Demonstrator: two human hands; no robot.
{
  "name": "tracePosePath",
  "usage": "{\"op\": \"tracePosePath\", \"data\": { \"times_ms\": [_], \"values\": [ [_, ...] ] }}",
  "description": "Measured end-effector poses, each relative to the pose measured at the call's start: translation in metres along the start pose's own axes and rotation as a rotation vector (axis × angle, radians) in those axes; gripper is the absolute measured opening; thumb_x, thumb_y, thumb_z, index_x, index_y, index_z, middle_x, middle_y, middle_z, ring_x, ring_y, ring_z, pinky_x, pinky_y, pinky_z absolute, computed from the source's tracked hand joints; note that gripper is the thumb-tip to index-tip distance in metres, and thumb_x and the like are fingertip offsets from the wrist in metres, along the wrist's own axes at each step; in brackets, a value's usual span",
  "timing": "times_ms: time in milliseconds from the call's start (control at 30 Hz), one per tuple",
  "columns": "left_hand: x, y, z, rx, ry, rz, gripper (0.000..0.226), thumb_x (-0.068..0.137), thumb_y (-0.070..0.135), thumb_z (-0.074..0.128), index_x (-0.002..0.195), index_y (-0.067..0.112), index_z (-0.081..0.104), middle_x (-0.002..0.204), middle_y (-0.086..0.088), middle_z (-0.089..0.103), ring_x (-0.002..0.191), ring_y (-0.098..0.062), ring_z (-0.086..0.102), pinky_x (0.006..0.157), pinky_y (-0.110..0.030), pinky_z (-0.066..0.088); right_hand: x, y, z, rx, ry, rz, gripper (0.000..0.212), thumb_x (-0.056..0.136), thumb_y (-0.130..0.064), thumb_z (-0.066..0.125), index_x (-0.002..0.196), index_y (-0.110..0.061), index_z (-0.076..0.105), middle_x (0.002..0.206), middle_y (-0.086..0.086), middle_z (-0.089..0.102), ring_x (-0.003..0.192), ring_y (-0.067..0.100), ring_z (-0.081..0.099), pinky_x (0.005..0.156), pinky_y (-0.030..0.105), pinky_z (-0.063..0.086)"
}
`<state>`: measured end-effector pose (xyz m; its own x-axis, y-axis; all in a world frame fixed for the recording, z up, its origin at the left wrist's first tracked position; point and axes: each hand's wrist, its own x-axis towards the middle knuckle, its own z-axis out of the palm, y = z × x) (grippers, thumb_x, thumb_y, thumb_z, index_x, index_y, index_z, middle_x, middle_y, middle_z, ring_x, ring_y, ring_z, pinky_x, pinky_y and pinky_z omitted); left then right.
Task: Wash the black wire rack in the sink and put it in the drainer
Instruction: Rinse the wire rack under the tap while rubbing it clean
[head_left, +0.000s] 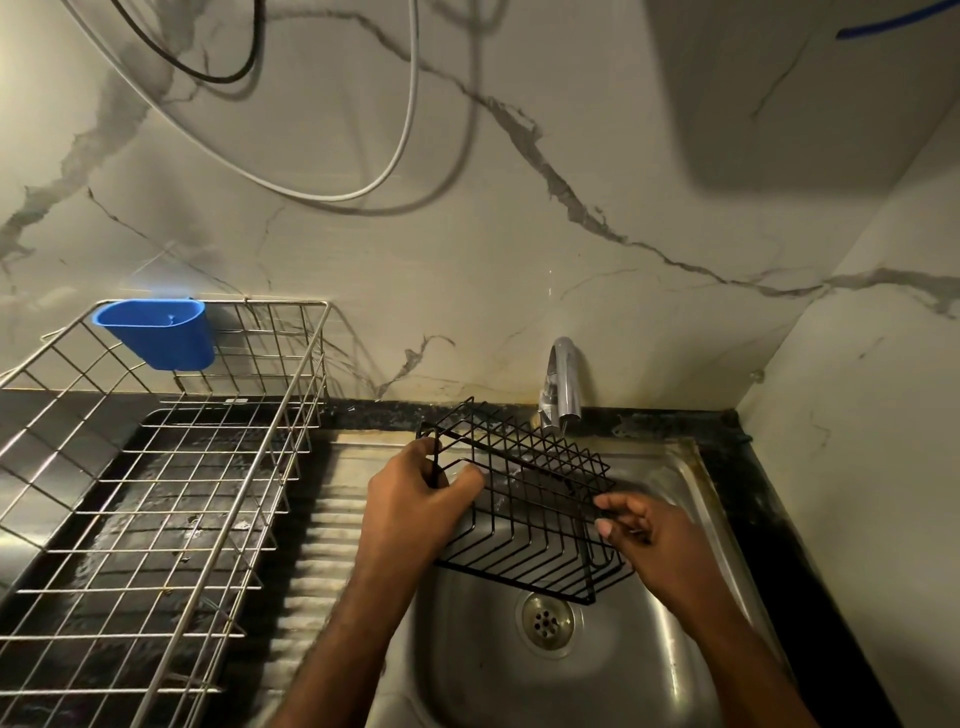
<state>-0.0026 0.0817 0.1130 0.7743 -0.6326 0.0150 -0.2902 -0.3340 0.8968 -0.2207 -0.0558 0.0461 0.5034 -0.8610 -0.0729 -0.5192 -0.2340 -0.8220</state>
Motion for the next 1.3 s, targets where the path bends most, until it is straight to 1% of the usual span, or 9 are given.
{"op": "tracePosePath", "data": {
  "times_ms": [133,300,467,600,800,967,1100,1233,1300],
  "values": [
    [0.002,-0.001,-0.002,-0.011,-0.001,0.001,0.055,0.082,0.034,0.076,0.131,0.012,0.064,0.061,0.007,0.06,0.05,0.004,0.053,0.048,-0.012,0.042,0.0,-0.002,0.002,0.002,-0.005,0.007,0.025,0.089,-0.023,0.07,0.114,-0.03,0.068,0.102,-0.015,0.069,0.096,0.001,0.064,0.079,0.029,0.057],
    [0.002,-0.002,-0.007,-0.01,-0.001,-0.008,0.055,0.082,0.035,0.076,0.131,0.014,0.063,0.061,0.007,0.061,0.049,0.003,0.053,0.048,-0.014,0.042,0.001,-0.004,0.004,0.028,-0.021,0.001,0.024,0.089,-0.02,0.07,0.111,-0.031,0.067,0.101,-0.014,0.069,0.095,0.001,0.064,0.075,0.025,0.053],
    [0.0,0.0,-0.012,0.014,0.007,-0.004,0.053,0.082,0.037,0.074,0.13,0.017,0.063,0.068,0.004,0.066,0.057,-0.006,0.058,0.057,-0.026,0.049,0.002,-0.008,0.006,0.083,-0.032,0.005,0.023,0.089,-0.016,0.071,0.108,-0.029,0.067,0.099,-0.011,0.071,0.093,0.002,0.066,0.069,0.018,0.047],
    [-0.001,0.0,-0.016,0.018,0.008,-0.012,0.052,0.082,0.037,0.074,0.13,0.017,0.063,0.069,0.002,0.067,0.057,-0.009,0.06,0.059,-0.029,0.052,0.002,-0.011,0.007,0.078,-0.03,0.006,0.024,0.089,-0.017,0.071,0.109,-0.029,0.068,0.099,-0.011,0.071,0.093,0.001,0.066,0.072,0.021,0.051],
    [-0.001,0.003,-0.019,0.033,0.012,-0.008,0.05,0.083,0.036,0.073,0.128,0.017,0.064,0.069,0.001,0.068,0.061,-0.009,0.063,0.059,-0.025,0.05,0.001,-0.014,0.007,0.063,-0.028,-0.002,0.024,0.089,-0.019,0.071,0.11,-0.031,0.068,0.098,-0.012,0.072,0.093,0.0,0.066,0.073,0.02,0.051],
    [0.0,0.005,-0.022,0.033,0.014,-0.001,0.05,0.084,0.035,0.074,0.129,0.015,0.064,0.069,-0.001,0.069,0.063,-0.011,0.065,0.064,-0.03,0.052,0.0,-0.018,0.008,0.039,-0.024,-0.007,0.024,0.089,-0.021,0.071,0.111,-0.03,0.067,0.098,-0.015,0.07,0.093,-0.004,0.064,0.072,0.014,0.047],
    [-0.001,0.005,-0.024,0.023,0.014,0.009,0.052,0.085,0.034,0.074,0.132,0.015,0.063,0.069,0.0,0.068,0.061,-0.007,0.062,0.06,-0.023,0.05,-0.001,-0.019,0.008,0.025,-0.029,0.0,0.025,0.09,-0.022,0.07,0.114,-0.029,0.067,0.1,-0.015,0.069,0.094,-0.003,0.064,0.074,0.018,0.051],
    [-0.002,0.005,-0.026,0.01,0.009,0.014,0.055,0.085,0.035,0.073,0.135,0.015,0.061,0.073,-0.002,0.069,0.065,-0.009,0.065,0.061,-0.025,0.052,-0.001,-0.019,0.01,0.033,-0.034,-0.006,0.025,0.09,-0.022,0.07,0.114,-0.029,0.066,0.101,-0.015,0.069,0.095,-0.003,0.063,0.075,0.018,0.05],
    [-0.001,0.006,-0.027,0.015,0.009,0.016,0.057,0.085,0.035,0.074,0.137,0.015,0.06,0.073,-0.003,0.069,0.065,-0.008,0.066,0.06,-0.021,0.051,0.0,-0.019,0.011,0.04,-0.034,-0.003,0.025,0.09,-0.022,0.07,0.113,-0.03,0.067,0.102,-0.015,0.069,0.096,-0.002,0.063,0.076,0.019,0.05]
  ]
}}
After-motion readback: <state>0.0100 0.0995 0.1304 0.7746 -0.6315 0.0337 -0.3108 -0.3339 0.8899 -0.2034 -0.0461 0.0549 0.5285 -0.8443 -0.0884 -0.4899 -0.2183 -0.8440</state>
